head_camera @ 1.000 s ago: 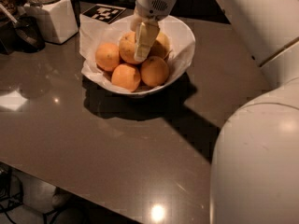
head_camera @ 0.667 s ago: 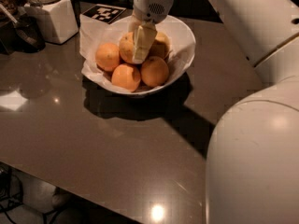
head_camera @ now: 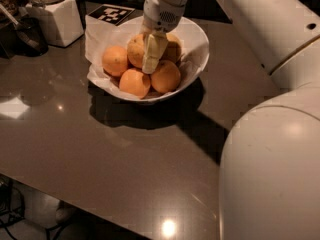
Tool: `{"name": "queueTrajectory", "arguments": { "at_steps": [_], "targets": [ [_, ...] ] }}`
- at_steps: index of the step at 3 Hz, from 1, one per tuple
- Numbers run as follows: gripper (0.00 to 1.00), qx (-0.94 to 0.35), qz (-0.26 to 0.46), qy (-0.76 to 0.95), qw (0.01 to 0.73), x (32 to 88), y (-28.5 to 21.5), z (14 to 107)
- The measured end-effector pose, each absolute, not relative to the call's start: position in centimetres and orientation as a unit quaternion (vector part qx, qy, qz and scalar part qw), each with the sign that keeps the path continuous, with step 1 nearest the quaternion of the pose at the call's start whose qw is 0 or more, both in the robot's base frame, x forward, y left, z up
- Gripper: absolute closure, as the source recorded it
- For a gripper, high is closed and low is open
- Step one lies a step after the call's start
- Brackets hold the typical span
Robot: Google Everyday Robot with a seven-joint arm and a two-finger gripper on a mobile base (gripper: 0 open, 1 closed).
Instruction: Pick orange from white bowl
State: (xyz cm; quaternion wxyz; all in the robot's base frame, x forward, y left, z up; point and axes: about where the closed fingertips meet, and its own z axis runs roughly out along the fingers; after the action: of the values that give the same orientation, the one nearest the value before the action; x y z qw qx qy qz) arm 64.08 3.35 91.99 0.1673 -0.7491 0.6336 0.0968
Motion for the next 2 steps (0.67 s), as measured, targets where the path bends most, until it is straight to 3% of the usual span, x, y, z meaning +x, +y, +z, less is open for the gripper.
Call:
{"name": "queueTrajectory", "arguments": {
  "at_steps": [1, 2],
  "targets": [
    [0.46, -0.751, 0.100, 0.633, 0.162, 63.92, 3.26, 91.19],
    [0.70, -0.751, 0.100, 0.633, 0.161, 63.92, 3.26, 91.16]
  ]
}}
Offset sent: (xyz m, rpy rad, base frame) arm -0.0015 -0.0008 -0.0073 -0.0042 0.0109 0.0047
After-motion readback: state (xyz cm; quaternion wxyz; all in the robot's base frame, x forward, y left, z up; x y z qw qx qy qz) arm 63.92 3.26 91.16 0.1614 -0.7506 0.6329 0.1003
